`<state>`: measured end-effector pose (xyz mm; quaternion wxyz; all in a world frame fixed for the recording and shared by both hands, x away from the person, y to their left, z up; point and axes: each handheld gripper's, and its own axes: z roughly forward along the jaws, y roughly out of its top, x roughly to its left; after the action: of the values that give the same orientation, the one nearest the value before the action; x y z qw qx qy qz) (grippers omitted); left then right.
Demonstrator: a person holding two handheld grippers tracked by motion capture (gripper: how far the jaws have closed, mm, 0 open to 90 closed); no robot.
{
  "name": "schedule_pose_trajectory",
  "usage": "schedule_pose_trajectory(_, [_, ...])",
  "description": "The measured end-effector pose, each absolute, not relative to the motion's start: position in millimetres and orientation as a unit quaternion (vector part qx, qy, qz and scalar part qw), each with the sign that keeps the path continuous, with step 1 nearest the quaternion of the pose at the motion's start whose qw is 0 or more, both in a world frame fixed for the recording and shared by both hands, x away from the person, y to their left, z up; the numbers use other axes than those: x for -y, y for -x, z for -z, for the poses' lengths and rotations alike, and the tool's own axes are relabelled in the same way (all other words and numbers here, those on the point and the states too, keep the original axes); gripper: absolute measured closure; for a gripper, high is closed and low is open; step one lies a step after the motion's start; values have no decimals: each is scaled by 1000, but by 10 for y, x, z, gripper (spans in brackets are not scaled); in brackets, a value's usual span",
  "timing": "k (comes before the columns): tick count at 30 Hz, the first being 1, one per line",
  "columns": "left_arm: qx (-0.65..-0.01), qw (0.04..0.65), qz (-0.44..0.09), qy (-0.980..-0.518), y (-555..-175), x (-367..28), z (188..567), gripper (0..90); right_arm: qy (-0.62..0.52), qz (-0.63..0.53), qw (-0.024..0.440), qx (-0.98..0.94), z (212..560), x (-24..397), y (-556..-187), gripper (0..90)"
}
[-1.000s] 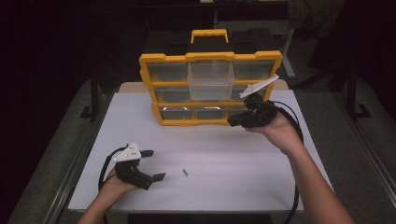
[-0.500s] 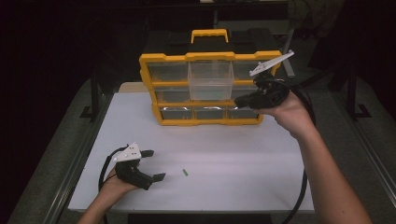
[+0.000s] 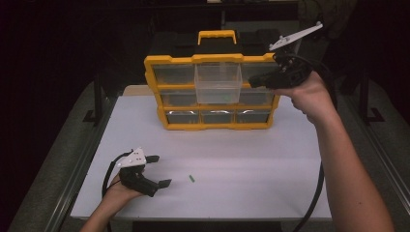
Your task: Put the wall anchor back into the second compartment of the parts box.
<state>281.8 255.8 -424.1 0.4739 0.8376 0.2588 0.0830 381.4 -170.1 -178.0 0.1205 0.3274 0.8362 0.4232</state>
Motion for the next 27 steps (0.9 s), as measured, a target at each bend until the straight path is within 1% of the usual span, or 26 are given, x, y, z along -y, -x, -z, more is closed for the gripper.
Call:
schedule_pose_trajectory(6, [-258, 471, -83, -839, -2816, -2567, 4239, 8, -323, -436, 122, -831, 1628, 1639, -3885, 830])
schedule_pose_trajectory(12, [-258, 472, -83, -839, -2813, -2567, 4236, 8, -317, -432, 119, -836, 1564, 1489, -3964, 827])
schedule_pose_trajectory(19, [-262, 477, -83, -835, -2811, -2572, 4238, 8, -310, -419, 112, -846, 1596, 1302, -4071, 826])
schedule_pose_trajectory(27, [-261, 475, -83, -836, -2811, -2573, 4234, 8, -311, -399, 106, -856, 1658, 1194, -4140, 822])
